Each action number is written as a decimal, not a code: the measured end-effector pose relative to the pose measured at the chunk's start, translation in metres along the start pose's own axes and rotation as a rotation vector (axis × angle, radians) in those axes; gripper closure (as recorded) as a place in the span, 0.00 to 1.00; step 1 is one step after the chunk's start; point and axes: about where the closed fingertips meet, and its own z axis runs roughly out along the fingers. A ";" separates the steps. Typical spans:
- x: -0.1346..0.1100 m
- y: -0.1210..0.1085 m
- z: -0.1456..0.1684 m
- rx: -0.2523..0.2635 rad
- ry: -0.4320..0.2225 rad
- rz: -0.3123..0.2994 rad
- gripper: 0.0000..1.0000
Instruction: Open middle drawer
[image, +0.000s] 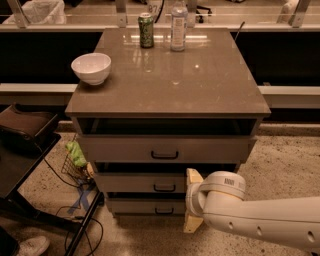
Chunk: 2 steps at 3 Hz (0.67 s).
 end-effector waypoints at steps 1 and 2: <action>-0.004 0.004 0.008 -0.012 0.007 -0.013 0.00; -0.010 0.011 0.030 -0.028 -0.002 -0.017 0.00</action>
Offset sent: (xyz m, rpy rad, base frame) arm 0.0055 0.0395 -0.0832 0.0030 0.0384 0.0494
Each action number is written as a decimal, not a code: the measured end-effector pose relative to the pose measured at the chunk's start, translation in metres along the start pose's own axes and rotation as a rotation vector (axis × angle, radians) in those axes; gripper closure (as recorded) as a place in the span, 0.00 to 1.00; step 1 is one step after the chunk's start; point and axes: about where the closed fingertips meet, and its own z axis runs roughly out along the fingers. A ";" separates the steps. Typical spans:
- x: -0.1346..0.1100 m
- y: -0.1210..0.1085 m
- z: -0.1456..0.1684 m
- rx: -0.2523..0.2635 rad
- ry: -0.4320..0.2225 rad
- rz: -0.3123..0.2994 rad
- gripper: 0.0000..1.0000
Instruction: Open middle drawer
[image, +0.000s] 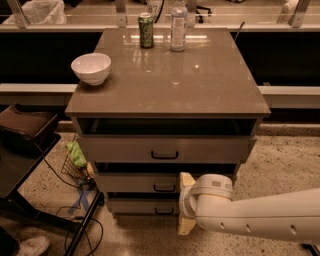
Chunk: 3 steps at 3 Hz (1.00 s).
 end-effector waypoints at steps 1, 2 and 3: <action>-0.006 0.008 0.029 -0.009 -0.017 -0.012 0.00; -0.011 0.015 0.052 -0.012 -0.025 -0.027 0.00; -0.017 0.020 0.073 -0.008 -0.015 -0.060 0.00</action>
Offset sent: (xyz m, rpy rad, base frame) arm 0.0159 0.0426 -0.0888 -0.0067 -0.0127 0.0726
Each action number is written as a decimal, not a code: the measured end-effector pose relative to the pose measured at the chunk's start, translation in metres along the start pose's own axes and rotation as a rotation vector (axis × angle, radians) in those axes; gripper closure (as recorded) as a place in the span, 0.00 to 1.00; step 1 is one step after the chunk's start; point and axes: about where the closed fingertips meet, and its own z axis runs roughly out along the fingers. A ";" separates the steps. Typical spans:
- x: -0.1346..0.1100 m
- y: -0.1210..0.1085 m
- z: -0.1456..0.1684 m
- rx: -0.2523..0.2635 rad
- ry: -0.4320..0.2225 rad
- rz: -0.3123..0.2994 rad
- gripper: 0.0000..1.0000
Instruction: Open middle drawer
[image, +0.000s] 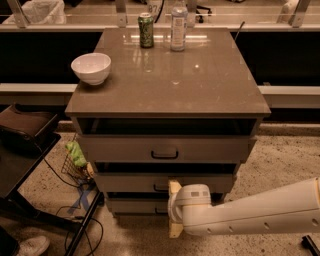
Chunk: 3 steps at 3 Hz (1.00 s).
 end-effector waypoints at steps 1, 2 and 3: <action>-0.009 0.006 0.031 -0.008 0.029 -0.062 0.00; -0.014 0.007 0.052 -0.019 0.051 -0.106 0.00; -0.017 0.006 0.070 -0.028 0.068 -0.136 0.00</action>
Offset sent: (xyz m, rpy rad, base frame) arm 0.0241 0.0372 -0.0663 -0.1383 -0.0055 0.1165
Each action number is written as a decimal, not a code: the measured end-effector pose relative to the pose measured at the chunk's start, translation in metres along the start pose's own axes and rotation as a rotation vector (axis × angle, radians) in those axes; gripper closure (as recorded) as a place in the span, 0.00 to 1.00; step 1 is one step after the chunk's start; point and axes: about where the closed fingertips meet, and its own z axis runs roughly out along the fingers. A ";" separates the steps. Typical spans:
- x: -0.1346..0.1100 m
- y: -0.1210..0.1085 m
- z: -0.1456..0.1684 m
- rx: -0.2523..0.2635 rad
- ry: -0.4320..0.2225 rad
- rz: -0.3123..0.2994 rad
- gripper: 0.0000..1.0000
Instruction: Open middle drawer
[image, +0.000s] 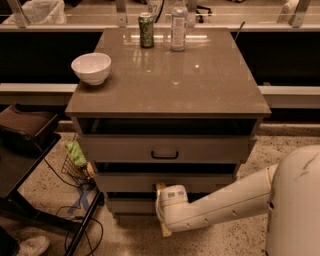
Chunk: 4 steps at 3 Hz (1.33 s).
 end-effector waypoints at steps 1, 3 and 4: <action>-0.003 -0.001 0.011 -0.006 0.016 -0.022 0.00; 0.003 -0.001 0.027 -0.028 0.071 -0.054 0.00; 0.010 0.002 0.033 -0.051 0.100 -0.059 0.00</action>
Offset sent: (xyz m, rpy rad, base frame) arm 0.0150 0.0035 -0.0242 -0.0940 0.0022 0.0271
